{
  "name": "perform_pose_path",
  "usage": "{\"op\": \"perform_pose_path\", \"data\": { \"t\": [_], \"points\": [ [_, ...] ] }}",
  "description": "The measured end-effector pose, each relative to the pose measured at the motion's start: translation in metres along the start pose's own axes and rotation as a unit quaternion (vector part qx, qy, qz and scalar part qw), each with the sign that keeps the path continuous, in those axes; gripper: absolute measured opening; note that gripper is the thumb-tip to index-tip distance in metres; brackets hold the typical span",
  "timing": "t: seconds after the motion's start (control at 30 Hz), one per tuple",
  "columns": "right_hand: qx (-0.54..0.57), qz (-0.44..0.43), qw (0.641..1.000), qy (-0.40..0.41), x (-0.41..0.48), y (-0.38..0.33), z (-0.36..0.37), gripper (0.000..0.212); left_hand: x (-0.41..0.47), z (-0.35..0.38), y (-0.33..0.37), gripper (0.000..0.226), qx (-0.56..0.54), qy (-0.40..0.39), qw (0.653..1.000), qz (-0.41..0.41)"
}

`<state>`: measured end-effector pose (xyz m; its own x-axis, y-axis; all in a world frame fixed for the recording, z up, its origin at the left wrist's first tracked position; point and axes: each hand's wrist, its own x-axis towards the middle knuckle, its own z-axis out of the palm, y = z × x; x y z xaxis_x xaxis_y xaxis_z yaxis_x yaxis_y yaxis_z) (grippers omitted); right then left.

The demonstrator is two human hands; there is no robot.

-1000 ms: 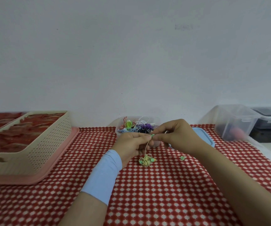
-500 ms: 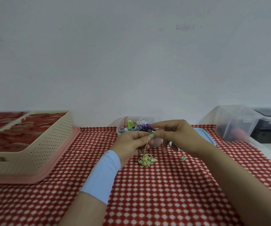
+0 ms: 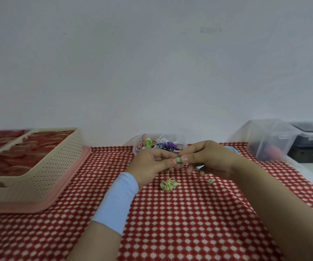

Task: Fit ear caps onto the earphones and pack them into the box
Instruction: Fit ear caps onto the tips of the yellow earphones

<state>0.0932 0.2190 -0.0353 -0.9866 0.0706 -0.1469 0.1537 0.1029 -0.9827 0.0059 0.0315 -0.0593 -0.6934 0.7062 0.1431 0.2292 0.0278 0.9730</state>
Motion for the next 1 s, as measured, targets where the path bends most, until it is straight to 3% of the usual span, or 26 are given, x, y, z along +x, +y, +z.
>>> {"op": "perform_pose_path", "data": {
  "t": [0.27,0.5,0.67,0.8,1.0],
  "points": [
    [-0.040,0.018,0.999,-0.002,-0.0004,0.0052,0.0023,0.006,-0.0031,-0.0014,-0.0022,0.015,0.055,-0.030,0.998,-0.014],
    [-0.022,0.003,1.000,0.010,-0.0015,0.0017,0.0019,0.028,-0.0021,0.0011,-0.0029,0.015,0.003,-0.002,1.000,-0.025],
    [-0.034,0.023,0.999,0.019,-0.0006,0.0028,0.0026,0.017,-0.0029,-0.0014,0.0000,0.013,0.048,-0.005,0.998,-0.029],
    [-0.046,0.018,0.999,0.015,-0.0046,-0.0007,-0.0031,0.020,-0.0008,0.0002,-0.0010,0.014,0.046,0.035,0.998,-0.035],
    [-0.128,-0.071,0.988,0.044,-0.0077,-0.0024,0.0048,0.013,0.0015,0.0023,-0.0013,0.010,0.062,0.070,0.995,-0.044]
  ]
}}
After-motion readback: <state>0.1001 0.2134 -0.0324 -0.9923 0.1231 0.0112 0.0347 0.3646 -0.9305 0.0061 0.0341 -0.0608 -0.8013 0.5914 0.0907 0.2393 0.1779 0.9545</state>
